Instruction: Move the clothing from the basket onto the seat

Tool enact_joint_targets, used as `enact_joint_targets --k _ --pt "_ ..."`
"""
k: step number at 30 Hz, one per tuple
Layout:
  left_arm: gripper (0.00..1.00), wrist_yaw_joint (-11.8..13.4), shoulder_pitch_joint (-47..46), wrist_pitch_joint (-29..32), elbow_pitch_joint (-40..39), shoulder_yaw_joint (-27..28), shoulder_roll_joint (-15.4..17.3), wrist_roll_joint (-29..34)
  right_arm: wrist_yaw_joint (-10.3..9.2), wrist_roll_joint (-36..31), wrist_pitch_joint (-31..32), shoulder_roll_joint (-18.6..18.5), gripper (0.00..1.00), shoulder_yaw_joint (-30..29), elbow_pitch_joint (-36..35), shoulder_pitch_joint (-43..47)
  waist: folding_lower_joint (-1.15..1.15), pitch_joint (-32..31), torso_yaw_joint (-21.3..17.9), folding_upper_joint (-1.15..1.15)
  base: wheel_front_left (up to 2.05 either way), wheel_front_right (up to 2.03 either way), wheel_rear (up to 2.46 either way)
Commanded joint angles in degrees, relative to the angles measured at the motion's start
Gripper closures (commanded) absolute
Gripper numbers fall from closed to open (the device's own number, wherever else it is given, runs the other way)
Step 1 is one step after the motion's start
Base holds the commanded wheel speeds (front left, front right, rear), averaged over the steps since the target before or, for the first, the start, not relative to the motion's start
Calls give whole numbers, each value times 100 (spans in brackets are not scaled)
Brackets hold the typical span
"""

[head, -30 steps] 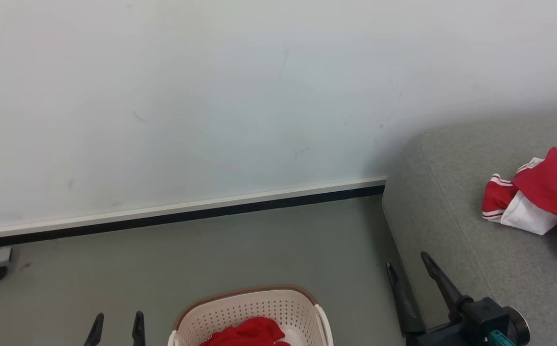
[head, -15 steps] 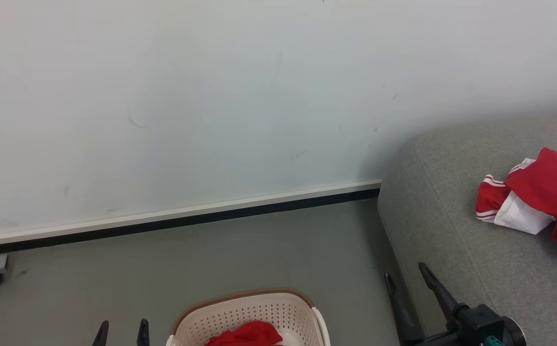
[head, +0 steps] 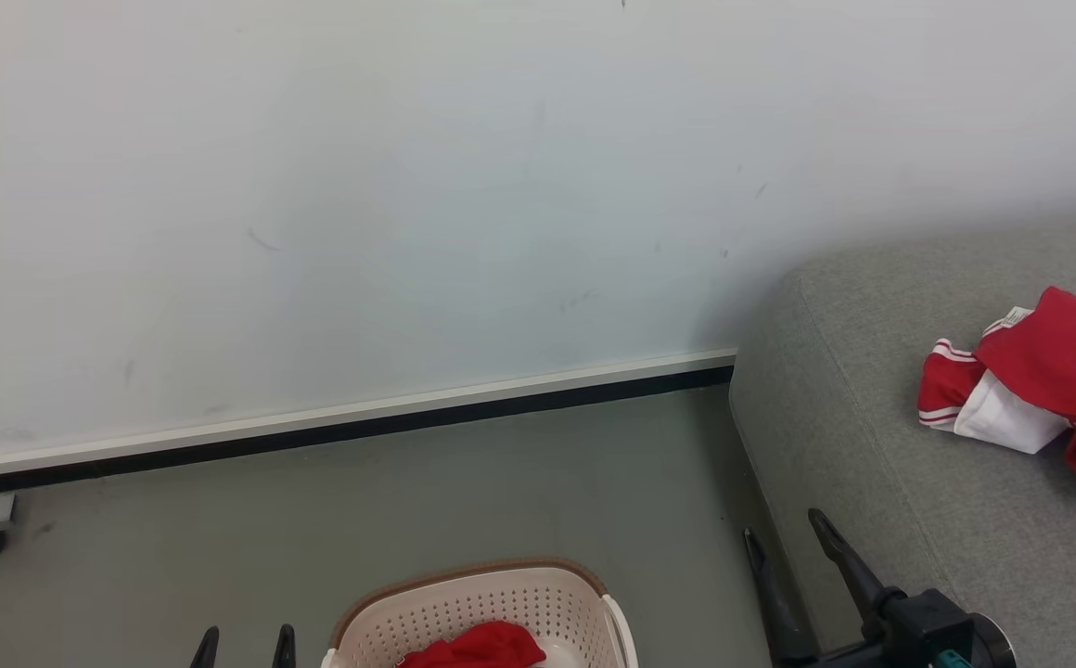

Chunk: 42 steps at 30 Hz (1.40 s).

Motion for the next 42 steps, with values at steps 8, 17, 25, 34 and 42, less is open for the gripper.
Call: enact_joint_targets --k 8,17,25,34,42 --pt "0 24 69 -29 23 -51 -9 57 -1 65 -6 -12 0 29 -30 30 0 36 -20 0 0 0 0" --pt "0 -29 -96 -29 187 -207 -11 158 -2 104 -6 -21 0 -6 -179 -108 0 269 -17 0 0 0 0" --pt "0 -259 -626 -29 778 -579 -8 328 -1 148 -6 -143 0 -113 -551 -471 0 899 -8 0 0 0 0" --pt "0 -486 -1694 -29 1666 -947 81 481 -2 69 -6 -238 0 -174 -976 -1138 0 1980 -23 0 0 0 0" --pt "0 -586 -2798 -25 2615 -1152 310 604 -1 191 -6 -238 0 53 -1319 -2059 0 3038 -251 0 0 0 0"
